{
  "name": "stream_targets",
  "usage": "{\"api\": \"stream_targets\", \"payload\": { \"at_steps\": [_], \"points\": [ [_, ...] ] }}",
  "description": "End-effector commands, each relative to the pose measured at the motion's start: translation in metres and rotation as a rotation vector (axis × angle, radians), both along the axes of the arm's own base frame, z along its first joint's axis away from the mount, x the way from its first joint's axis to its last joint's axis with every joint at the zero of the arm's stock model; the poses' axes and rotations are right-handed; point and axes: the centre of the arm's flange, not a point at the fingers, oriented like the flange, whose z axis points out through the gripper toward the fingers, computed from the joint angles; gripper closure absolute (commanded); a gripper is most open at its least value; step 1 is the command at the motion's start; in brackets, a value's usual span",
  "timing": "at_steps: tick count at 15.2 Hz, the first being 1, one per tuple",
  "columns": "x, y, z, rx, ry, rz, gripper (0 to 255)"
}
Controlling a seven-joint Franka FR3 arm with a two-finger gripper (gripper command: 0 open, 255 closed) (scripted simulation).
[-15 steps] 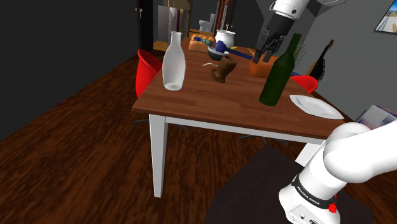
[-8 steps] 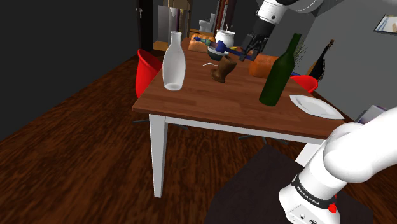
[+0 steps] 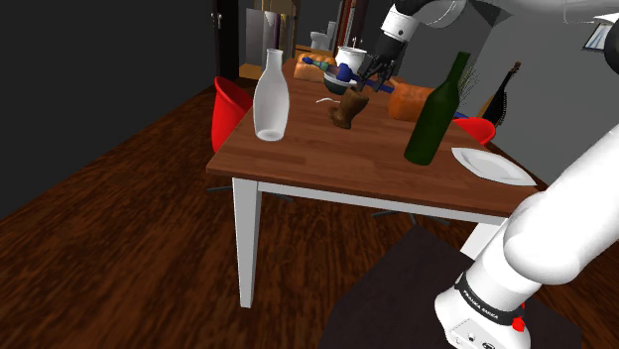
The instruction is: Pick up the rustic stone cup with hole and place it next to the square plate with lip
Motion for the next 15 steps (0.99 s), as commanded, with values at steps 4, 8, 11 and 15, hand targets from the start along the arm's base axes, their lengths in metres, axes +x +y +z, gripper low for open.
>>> {"api": "stream_targets", "payload": {
  "at_steps": [4,8,11,15],
  "points": [
    [0.056,-0.034,-0.013,0.015,-0.014,-0.01,0],
    [0.077,-0.045,-0.028,0.021,-0.02,-0.014,0],
    [0.081,-0.043,-0.044,0.021,-0.02,-0.014,0],
    [0.083,-0.042,-0.057,0.021,-0.02,-0.014,0]
  ]
}}
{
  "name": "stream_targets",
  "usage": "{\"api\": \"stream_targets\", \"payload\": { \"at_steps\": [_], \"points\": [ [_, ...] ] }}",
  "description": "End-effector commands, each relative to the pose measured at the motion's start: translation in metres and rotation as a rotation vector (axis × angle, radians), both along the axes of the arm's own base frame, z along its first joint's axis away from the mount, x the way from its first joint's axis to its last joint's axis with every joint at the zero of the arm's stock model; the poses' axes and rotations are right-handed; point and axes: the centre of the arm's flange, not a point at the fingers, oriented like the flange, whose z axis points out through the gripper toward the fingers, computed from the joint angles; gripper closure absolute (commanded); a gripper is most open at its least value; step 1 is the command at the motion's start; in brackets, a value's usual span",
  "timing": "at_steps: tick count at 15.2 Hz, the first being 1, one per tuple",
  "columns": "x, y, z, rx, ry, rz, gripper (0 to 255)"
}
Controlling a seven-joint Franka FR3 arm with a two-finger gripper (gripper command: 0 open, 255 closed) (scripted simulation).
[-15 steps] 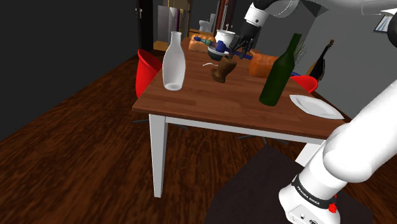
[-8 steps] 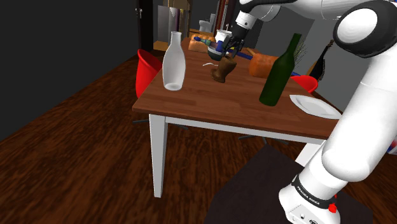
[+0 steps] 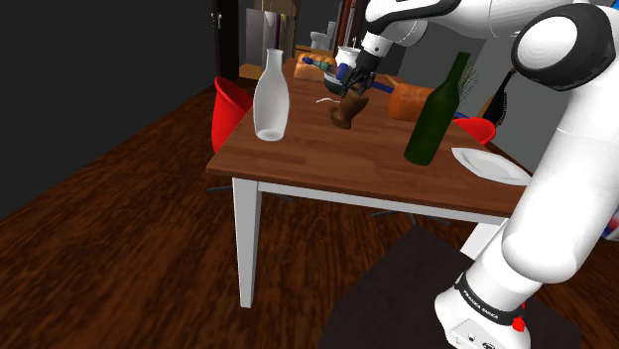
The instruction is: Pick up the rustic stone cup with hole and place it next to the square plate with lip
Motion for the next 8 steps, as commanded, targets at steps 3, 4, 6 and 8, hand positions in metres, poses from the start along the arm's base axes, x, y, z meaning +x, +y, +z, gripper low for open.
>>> {"api": "stream_targets", "payload": {
  "at_steps": [3,4,6,8],
  "points": [
    [0.001,-0.0001,-0.0018,0.0,-0.001,0.0,0],
    [0.001,-0.0001,-0.0018,0.0,-0.001,0.0,0],
    [0.0009,-0.0001,-0.0018,0.0,0.0,0.0,0],
    [0.0009,-0.0001,-0.0018,0.0,0.0,0.0,255]
  ]
}}
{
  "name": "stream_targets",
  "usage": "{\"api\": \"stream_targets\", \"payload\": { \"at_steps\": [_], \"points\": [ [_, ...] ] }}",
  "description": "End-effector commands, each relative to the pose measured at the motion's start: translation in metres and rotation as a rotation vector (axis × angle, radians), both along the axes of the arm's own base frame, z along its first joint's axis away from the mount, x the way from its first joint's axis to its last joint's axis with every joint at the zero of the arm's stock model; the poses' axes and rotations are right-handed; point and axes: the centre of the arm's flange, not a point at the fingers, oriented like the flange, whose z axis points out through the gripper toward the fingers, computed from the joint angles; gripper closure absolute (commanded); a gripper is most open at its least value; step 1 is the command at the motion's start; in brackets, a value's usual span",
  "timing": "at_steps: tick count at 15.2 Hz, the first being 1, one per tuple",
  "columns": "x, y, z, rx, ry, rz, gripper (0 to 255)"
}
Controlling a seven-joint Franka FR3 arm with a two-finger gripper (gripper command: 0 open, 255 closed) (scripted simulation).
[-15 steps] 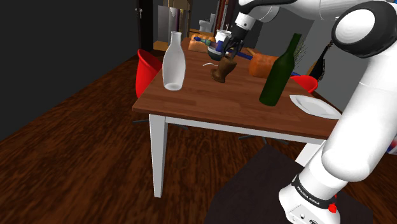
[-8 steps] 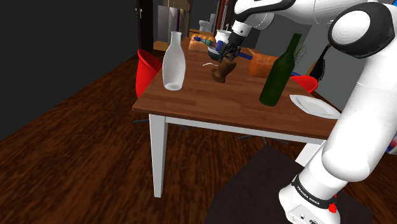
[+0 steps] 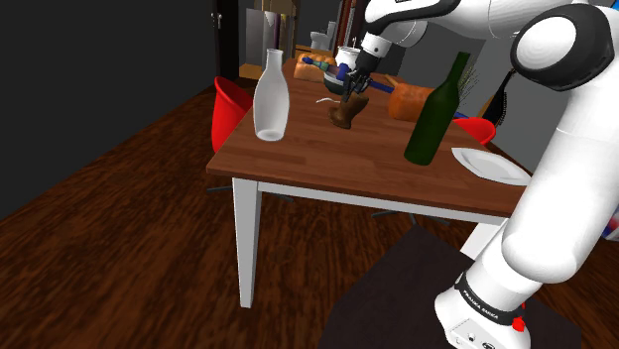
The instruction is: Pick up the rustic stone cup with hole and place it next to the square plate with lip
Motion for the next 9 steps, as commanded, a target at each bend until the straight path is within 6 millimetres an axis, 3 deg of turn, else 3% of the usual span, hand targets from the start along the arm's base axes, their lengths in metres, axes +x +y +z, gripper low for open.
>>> {"api": "stream_targets", "payload": {
  "at_steps": [1,9],
  "points": [
    [0.0,0.0,-0.0001,0.0,0.0,0.0,255],
    [0.0,0.0,0.0051,0.0,0.0,0.0,255]
  ]
}}
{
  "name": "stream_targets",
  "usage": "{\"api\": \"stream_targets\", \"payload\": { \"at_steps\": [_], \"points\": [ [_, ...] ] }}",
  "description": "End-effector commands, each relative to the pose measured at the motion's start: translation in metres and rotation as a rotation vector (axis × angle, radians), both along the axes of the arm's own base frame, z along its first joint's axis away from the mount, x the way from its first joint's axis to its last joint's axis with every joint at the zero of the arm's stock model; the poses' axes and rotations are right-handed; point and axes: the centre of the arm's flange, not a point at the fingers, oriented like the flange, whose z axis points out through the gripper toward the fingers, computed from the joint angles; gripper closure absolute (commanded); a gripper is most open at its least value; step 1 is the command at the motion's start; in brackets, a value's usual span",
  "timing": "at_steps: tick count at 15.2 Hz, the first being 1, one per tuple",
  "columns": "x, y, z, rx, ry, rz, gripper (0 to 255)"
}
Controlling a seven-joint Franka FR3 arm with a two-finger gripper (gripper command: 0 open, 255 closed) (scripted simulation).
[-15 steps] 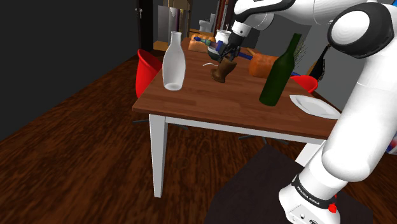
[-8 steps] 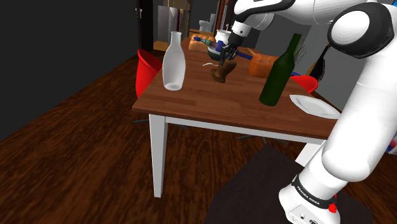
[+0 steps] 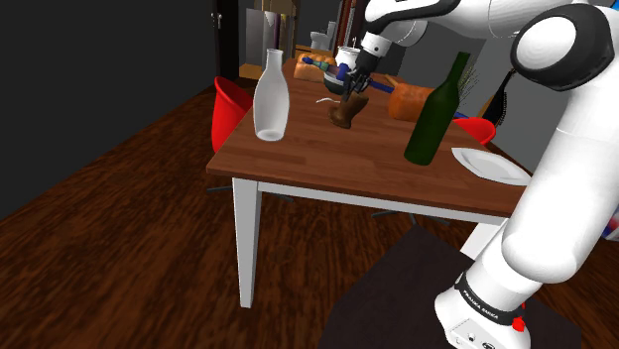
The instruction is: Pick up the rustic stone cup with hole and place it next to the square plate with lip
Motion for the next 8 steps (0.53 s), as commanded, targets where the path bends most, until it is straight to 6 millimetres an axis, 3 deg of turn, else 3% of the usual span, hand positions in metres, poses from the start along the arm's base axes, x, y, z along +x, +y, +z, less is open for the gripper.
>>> {"api": "stream_targets", "payload": {
  "at_steps": [1,8],
  "points": [
    [0.0,0.0,0.009,0.0,-0.001,0.0,255],
    [0.0,0.0,0.046,0.0,-0.001,0.0,255]
  ]
}}
